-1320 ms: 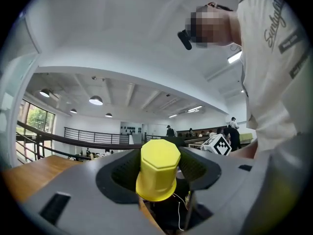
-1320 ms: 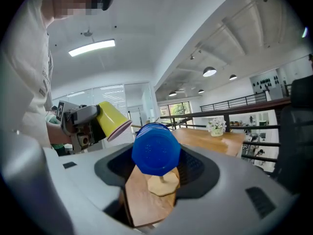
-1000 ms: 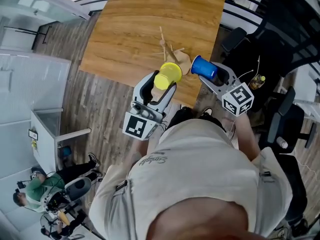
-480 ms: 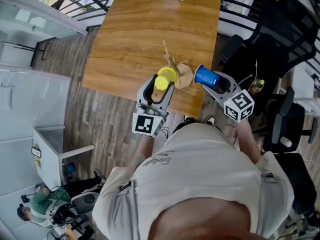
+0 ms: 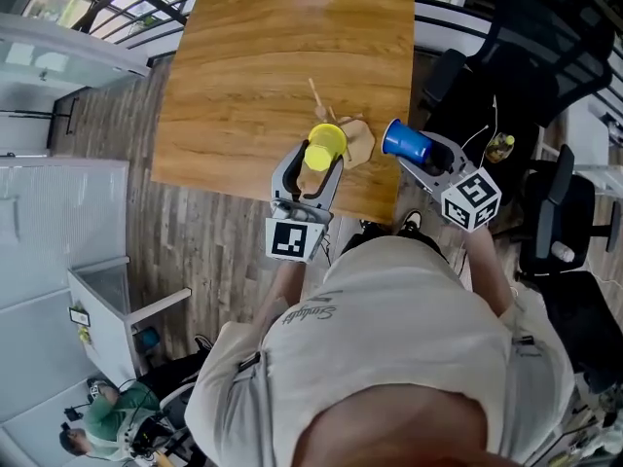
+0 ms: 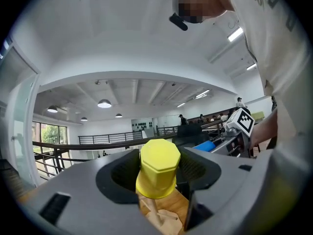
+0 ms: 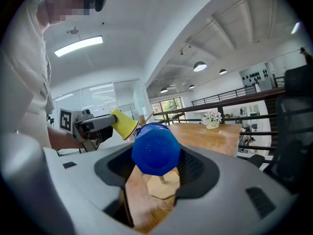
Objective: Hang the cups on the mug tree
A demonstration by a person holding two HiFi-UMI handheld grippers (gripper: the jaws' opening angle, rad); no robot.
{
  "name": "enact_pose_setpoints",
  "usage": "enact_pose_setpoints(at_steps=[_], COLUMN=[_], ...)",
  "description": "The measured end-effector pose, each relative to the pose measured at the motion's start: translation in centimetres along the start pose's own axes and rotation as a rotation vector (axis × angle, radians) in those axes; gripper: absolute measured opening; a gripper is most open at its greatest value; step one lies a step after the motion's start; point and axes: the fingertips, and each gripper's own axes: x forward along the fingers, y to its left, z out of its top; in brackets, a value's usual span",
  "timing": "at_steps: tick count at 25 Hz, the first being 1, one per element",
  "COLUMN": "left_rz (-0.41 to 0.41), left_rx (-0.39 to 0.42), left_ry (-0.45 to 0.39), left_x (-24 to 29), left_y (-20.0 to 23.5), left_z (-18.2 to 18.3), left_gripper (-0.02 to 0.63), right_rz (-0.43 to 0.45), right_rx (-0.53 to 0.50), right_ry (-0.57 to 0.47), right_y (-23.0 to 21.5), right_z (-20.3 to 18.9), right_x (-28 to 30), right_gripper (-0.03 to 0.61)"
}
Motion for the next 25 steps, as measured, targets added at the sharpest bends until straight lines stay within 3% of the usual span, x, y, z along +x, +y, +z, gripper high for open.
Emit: enact_pose_setpoints(at_steps=[12,21,25], left_rz=[-0.056,-0.036,0.001], left_rx=[0.022,-0.064,-0.164], left_ry=[-0.007,-0.096,-0.142], left_x=[0.8,-1.1,-2.2], left_y=[-1.0,0.5,2.5], left_z=[-0.7,0.3,0.3], left_gripper=[0.267,0.270,0.248], right_rz=[-0.030,-0.007,0.002], right_rx=[0.004,-0.010,-0.003], right_ry=[0.007,0.043,0.103], right_y=[0.0,0.0,-0.3], right_z=[-0.1,-0.4,-1.0], right_x=[0.7,1.8,2.7], right_gripper=[0.241,0.241,0.241])
